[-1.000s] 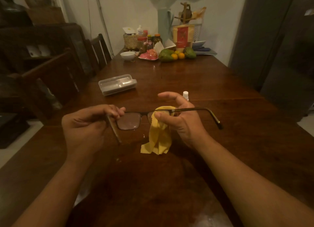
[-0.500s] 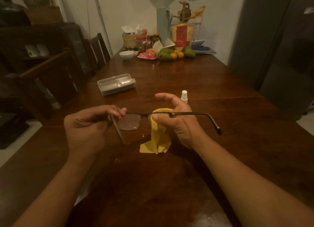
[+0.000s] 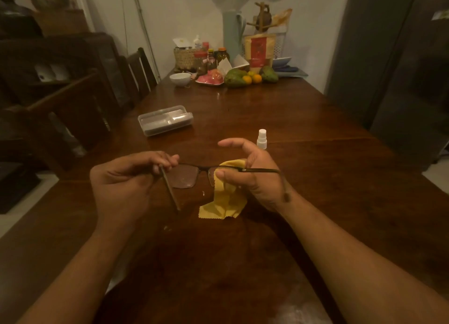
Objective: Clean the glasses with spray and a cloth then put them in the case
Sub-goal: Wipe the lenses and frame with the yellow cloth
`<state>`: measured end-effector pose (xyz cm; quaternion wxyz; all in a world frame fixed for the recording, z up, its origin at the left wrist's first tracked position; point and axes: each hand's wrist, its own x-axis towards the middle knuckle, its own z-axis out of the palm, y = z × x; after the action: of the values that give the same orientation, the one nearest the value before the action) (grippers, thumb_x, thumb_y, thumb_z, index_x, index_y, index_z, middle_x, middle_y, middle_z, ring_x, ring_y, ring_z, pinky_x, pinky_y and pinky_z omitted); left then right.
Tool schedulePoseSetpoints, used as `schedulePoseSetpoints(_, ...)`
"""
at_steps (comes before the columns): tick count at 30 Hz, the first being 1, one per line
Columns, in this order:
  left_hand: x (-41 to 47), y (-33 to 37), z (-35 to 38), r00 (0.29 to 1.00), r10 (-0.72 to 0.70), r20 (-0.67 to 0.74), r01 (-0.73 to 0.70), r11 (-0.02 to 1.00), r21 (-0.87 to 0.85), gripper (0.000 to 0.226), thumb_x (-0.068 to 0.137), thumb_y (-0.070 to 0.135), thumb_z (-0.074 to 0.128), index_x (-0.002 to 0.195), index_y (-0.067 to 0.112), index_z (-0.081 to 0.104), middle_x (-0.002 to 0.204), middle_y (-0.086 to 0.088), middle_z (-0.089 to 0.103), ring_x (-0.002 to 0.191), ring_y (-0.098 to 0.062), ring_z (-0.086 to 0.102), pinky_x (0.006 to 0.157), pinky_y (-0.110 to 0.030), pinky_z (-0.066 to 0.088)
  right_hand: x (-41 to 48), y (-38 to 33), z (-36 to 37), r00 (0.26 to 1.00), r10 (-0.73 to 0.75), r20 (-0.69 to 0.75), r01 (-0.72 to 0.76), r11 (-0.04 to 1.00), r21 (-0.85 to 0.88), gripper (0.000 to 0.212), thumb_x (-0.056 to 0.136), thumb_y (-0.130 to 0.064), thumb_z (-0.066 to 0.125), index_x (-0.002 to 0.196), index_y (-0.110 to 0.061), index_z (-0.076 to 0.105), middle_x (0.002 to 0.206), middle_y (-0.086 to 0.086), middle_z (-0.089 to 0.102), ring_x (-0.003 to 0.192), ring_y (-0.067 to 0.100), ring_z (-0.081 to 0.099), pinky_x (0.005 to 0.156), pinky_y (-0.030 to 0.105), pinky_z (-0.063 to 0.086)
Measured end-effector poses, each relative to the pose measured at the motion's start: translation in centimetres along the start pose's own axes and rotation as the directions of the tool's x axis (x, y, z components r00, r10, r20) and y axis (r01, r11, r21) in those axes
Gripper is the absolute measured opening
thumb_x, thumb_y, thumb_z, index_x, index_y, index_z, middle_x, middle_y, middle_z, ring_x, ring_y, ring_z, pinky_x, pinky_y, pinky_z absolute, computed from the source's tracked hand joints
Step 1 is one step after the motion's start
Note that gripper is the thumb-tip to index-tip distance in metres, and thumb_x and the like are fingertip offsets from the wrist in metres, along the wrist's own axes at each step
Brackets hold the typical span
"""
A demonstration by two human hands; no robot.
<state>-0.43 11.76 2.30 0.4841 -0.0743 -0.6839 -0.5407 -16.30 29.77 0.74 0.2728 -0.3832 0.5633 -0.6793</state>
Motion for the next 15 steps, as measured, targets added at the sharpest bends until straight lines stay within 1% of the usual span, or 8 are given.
schedulePoseSetpoints(2, 0.0, 1.0, 0.5, 0.997, 0.052, 0.065, -0.054, 0.998, 0.03, 0.004, 0.081, -0.002, 0.07, 0.084, 0.001, 0.07, 0.085, 0.002, 0.075, 0.086, -0.024, 0.072, 0.091, -0.045, 0.058, 0.0, 0.0, 0.0, 1.0, 0.005, 0.004, -0.005, 1.0, 0.005, 0.057, 0.081, -0.006, 0.081, 0.126, -0.032, 0.059, 0.088, 0.004, 0.076, 0.087, 0.021, 0.074, 0.073, 0.032, 0.058)
schedulePoseSetpoints(4, 0.2, 1.2, 0.5, 0.998, 0.042, 0.052, -0.045, 0.998, 0.048, 0.016, 0.082, -0.014, 0.064, 0.084, 0.001, 0.068, 0.085, 0.006, 0.075, 0.086, -0.022, 0.071, 0.091, -0.045, 0.058, 0.0, 0.0, -0.2, 1.0, 0.006, 0.007, -0.005, 1.0, -0.015, 0.057, 0.081, -0.003, 0.08, 0.125, -0.032, 0.058, 0.091, 0.005, 0.077, 0.09, 0.023, 0.075, 0.076, 0.035, 0.061)
schedulePoseSetpoints(5, 0.3, 1.2, 0.2, 0.999, 0.04, 0.026, -0.041, 0.997, 0.063, 0.023, 0.082, -0.018, 0.06, 0.093, 0.0, 0.066, 0.084, 0.007, 0.075, 0.086, -0.021, 0.071, 0.091, -0.045, 0.058, 0.0, -0.1, -0.3, 1.0, 0.011, 0.008, -0.011, 0.999, -0.041, 0.057, 0.08, -0.005, 0.081, 0.124, -0.033, 0.059, 0.092, 0.006, 0.078, 0.091, 0.023, 0.075, 0.077, 0.037, 0.061)
schedulePoseSetpoints(8, 0.6, 1.0, -0.4, 0.998, 0.053, -0.036, -0.049, 0.991, 0.121, 0.022, 0.084, -0.02, 0.059, 0.1, -0.006, 0.063, 0.084, 0.007, 0.075, 0.087, -0.021, 0.071, 0.091, -0.047, 0.058, -0.1, -0.3, -0.6, 0.999, 0.05, 0.012, -0.048, 0.993, -0.106, 0.054, 0.071, -0.022, 0.085, 0.117, -0.037, 0.063, 0.098, 0.007, 0.078, 0.093, 0.023, 0.076, 0.074, 0.034, 0.061)
schedulePoseSetpoints(10, 0.7, 0.9, -0.9, 0.996, 0.069, -0.06, -0.06, 0.987, 0.147, 0.021, 0.083, -0.018, 0.062, 0.1, -0.007, 0.064, 0.084, 0.002, 0.075, 0.086, -0.029, 0.07, 0.091, -0.054, 0.056, 0.0, -0.4, -0.9, 0.996, 0.088, 0.005, -0.087, 0.993, -0.084, 0.054, 0.066, -0.023, 0.084, 0.115, -0.036, 0.065, 0.099, 0.007, 0.078, 0.093, 0.02, 0.076, 0.069, 0.025, 0.059)
schedulePoseSetpoints(11, 0.7, 0.8, -1.1, 0.995, 0.072, -0.075, -0.058, 0.984, 0.166, 0.022, 0.082, -0.019, 0.062, 0.101, -0.006, 0.064, 0.084, -0.007, 0.073, 0.087, -0.035, 0.069, 0.091, -0.059, 0.055, 0.0, -0.4, -1.1, 0.995, 0.101, -0.004, -0.101, 0.989, -0.108, 0.053, 0.067, -0.02, 0.083, 0.115, -0.035, 0.065, 0.101, 0.006, 0.078, 0.095, 0.018, 0.075, 0.07, 0.024, 0.059)
schedulePoseSetpoints(13, 0.8, 0.7, -1.5, 0.993, 0.073, -0.095, -0.05, 0.973, 0.226, 0.025, 0.083, -0.02, 0.062, 0.102, -0.005, 0.065, 0.092, -0.018, 0.07, 0.087, -0.041, 0.068, 0.09, -0.066, 0.052, 0.0, -0.5, -1.8, 0.994, 0.11, -0.029, -0.114, 0.954, -0.277, 0.048, 0.076, -0.012, 0.081, 0.114, -0.038, 0.067, 0.11, 0.002, 0.075, 0.103, 0.016, 0.072, 0.08, 0.031, 0.061)
schedulePoseSetpoints(15, 0.9, 0.7, -2.0, 0.991, 0.102, -0.088, -0.076, 0.963, 0.259, 0.019, 0.085, -0.01, 0.066, 0.101, 0.0, 0.067, 0.097, -0.018, 0.068, 0.087, -0.038, 0.069, 0.092, -0.063, 0.053, -0.2, -0.7, -2.4, 0.985, 0.172, 0.02, -0.146, 0.888, -0.435, 0.048, 0.084, -0.007, 0.077, 0.115, -0.043, 0.066, 0.121, -0.009, 0.068, 0.115, 0.013, 0.064, 0.097, 0.039, 0.055)
